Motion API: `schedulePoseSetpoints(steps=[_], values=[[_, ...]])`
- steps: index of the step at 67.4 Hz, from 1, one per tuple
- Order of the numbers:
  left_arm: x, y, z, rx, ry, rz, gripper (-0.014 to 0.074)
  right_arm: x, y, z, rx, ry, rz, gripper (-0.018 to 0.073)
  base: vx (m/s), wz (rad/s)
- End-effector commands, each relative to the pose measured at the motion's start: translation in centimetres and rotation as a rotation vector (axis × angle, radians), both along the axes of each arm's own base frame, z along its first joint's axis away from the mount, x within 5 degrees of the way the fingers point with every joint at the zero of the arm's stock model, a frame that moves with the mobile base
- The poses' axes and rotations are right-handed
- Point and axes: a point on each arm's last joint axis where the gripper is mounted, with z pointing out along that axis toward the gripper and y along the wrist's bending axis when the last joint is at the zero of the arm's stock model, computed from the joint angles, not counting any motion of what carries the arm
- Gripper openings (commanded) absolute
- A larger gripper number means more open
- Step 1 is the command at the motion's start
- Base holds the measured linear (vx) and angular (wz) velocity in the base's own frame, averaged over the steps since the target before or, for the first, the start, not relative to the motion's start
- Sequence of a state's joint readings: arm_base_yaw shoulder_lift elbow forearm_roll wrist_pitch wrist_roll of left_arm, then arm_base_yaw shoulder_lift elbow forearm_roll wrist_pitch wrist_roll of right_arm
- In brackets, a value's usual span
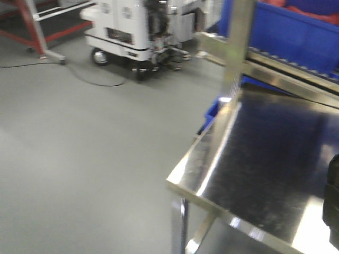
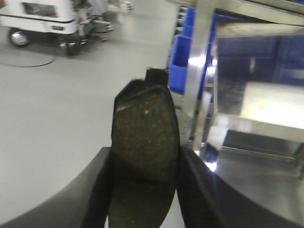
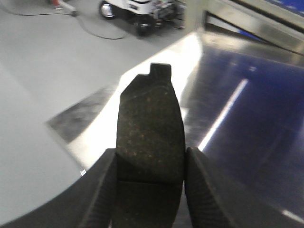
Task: Move and align brake pads A on conveyor
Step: 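Turn the base away from the steel table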
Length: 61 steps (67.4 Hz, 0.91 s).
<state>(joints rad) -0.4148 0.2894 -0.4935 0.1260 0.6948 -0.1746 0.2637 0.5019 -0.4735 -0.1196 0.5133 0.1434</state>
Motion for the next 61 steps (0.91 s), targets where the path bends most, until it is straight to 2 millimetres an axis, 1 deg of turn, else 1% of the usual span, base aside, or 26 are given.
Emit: schedulePoseSetpoints(steps=[1, 38, 61], values=[[0.24, -0.20, 1.66, -0.040, -0.105, -0.013, -0.0006, 0.34, 0.10, 1.82, 0.010, -0.123, 0.011, -0.0004, -0.21, 0.80], [0.24, -0.20, 1.66, -0.040, -0.105, -0.013, -0.0006, 0.34, 0.10, 1.82, 0.010, -0.123, 0.011, -0.0004, -0.20, 0.78], [0.24, -0.20, 1.66, -0.039, -0.104, -0.013, -0.0006, 0.34, 0.10, 1.82, 0.010, -0.123, 0.011, -0.0004, -0.11, 0.83]])
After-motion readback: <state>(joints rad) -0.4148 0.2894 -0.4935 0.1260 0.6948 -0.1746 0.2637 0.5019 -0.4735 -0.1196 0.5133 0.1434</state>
